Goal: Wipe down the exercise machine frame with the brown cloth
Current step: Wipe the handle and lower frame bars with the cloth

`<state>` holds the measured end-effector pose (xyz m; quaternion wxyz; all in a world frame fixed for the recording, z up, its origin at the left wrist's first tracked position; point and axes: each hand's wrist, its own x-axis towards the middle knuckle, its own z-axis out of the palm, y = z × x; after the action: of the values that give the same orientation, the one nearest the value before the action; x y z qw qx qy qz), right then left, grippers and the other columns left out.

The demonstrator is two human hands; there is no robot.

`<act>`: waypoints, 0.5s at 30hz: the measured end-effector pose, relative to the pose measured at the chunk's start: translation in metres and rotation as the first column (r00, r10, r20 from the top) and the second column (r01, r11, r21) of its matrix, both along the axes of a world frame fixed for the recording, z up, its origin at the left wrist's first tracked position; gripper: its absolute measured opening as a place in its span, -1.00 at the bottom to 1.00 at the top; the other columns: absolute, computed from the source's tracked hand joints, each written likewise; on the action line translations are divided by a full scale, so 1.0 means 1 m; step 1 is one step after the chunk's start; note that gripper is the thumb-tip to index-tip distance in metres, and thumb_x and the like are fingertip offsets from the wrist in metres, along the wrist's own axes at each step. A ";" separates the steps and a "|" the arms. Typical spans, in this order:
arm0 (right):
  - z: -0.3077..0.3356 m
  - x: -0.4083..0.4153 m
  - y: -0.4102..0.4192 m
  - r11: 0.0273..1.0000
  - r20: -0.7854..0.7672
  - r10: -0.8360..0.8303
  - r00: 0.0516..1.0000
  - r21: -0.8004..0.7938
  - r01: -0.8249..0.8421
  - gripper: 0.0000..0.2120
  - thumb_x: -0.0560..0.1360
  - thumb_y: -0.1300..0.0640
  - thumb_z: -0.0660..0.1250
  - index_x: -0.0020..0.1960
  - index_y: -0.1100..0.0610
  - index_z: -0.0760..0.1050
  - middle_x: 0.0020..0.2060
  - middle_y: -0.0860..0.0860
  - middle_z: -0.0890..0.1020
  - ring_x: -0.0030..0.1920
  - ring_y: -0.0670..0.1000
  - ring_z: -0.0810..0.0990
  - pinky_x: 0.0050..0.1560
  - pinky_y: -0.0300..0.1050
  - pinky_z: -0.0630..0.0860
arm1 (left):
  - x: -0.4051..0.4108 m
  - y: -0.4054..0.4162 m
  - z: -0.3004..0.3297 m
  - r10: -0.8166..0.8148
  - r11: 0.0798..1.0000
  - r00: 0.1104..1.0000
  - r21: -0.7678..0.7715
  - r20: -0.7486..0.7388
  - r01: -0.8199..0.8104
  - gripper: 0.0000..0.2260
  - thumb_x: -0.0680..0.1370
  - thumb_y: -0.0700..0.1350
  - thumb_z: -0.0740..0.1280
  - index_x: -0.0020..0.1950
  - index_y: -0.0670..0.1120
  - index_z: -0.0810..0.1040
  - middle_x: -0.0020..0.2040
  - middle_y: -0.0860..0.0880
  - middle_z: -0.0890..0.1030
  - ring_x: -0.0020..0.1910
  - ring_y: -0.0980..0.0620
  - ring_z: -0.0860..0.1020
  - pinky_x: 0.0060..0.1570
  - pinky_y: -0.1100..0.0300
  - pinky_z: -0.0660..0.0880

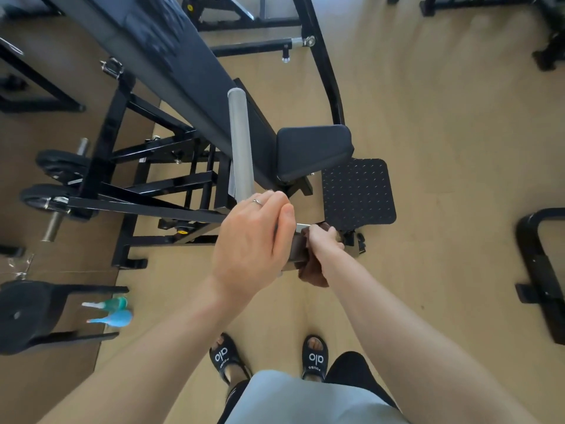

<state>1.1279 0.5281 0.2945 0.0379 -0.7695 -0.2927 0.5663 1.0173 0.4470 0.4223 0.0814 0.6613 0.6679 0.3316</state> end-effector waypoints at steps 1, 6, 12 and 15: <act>0.000 0.000 0.001 0.999 -0.003 0.028 1.000 -0.032 -0.028 -0.39 0.67 -0.19 0.12 0.65 -0.07 0.04 0.42 0.17 0.39 0.34 0.23 0.44 0.37 0.25 0.46 | 0.000 0.000 0.000 -0.002 1.000 1.000 0.004 0.002 0.002 -0.68 0.70 -0.10 0.06 -0.15 -0.17 0.46 -0.28 -0.02 0.46 -0.28 -0.06 0.43 -0.23 -0.03 0.43; 0.026 0.007 -0.003 0.966 -0.294 -0.094 0.951 -0.257 0.016 -0.56 0.69 -0.13 0.19 0.39 0.17 0.42 0.19 0.23 0.64 0.19 0.28 0.60 0.18 0.22 0.54 | 0.000 0.000 -0.001 0.008 1.000 1.000 0.005 0.001 -0.008 -0.69 0.70 -0.10 0.08 -0.16 -0.16 0.46 -0.29 -0.01 0.45 -0.29 -0.05 0.43 -0.26 -0.06 0.45; 0.038 -0.024 -0.027 0.964 -0.198 0.203 0.959 0.211 -0.161 -0.68 0.68 -0.07 0.15 0.37 -0.04 0.47 0.29 0.18 0.53 0.19 0.31 0.58 0.07 0.24 0.67 | 0.002 0.000 0.001 0.015 1.000 1.000 -0.002 0.011 -0.015 -0.72 0.69 -0.07 0.10 -0.16 -0.13 0.44 -0.27 0.03 0.44 -0.28 0.00 0.41 -0.23 0.00 0.45; 0.037 -0.026 -0.034 0.967 -0.254 0.168 0.953 0.228 -0.109 -0.71 0.61 -0.13 0.18 0.17 -0.03 0.56 0.22 0.18 0.60 0.13 0.33 0.62 -0.05 0.21 0.69 | 0.002 0.000 0.002 0.026 1.000 0.999 -0.014 0.036 -0.025 -0.71 0.68 -0.04 0.10 -0.15 -0.11 0.46 -0.26 0.04 0.46 -0.27 0.03 0.43 -0.23 0.04 0.46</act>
<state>1.1024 0.4939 0.3314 0.1191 -0.6537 -0.3968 0.6333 1.0198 0.4473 0.4239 0.0938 0.6462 0.6769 0.3398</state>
